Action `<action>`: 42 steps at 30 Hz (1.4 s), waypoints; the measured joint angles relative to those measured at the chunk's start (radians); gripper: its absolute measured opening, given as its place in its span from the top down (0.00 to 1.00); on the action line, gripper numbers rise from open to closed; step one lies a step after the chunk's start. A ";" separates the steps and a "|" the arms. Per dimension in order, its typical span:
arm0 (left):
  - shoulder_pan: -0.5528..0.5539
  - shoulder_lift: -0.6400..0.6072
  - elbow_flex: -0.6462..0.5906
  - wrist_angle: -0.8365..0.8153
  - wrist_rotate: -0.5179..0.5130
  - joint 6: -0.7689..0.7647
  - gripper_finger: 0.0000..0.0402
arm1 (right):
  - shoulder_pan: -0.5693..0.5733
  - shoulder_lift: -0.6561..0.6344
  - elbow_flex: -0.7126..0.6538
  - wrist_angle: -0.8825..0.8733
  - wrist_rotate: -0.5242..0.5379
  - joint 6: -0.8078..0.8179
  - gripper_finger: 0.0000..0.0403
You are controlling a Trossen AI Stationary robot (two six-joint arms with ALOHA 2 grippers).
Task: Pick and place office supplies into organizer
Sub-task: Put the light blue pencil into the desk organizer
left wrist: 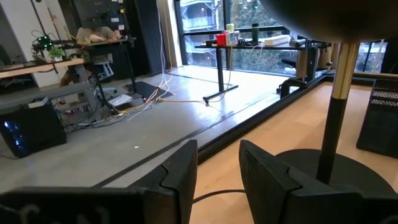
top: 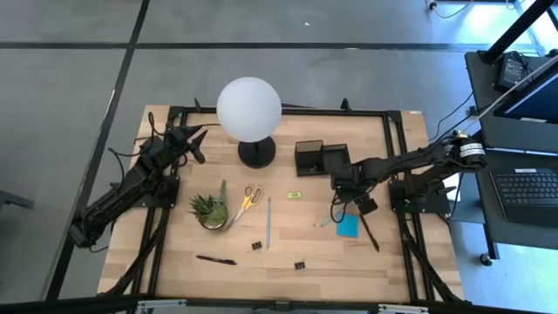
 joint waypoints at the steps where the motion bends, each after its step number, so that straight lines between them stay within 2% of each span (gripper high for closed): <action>1: 0.000 0.000 0.000 0.000 0.000 0.000 0.72 | 0.000 -0.002 -0.006 0.004 0.003 0.000 0.59; 33: 0.000 0.000 0.000 0.000 0.000 0.000 0.72 | 0.000 0.000 -0.033 -0.021 0.011 0.001 0.59; 42: 0.000 0.000 0.000 0.000 0.000 0.000 0.72 | 0.000 0.000 -0.034 -0.023 0.007 0.000 0.69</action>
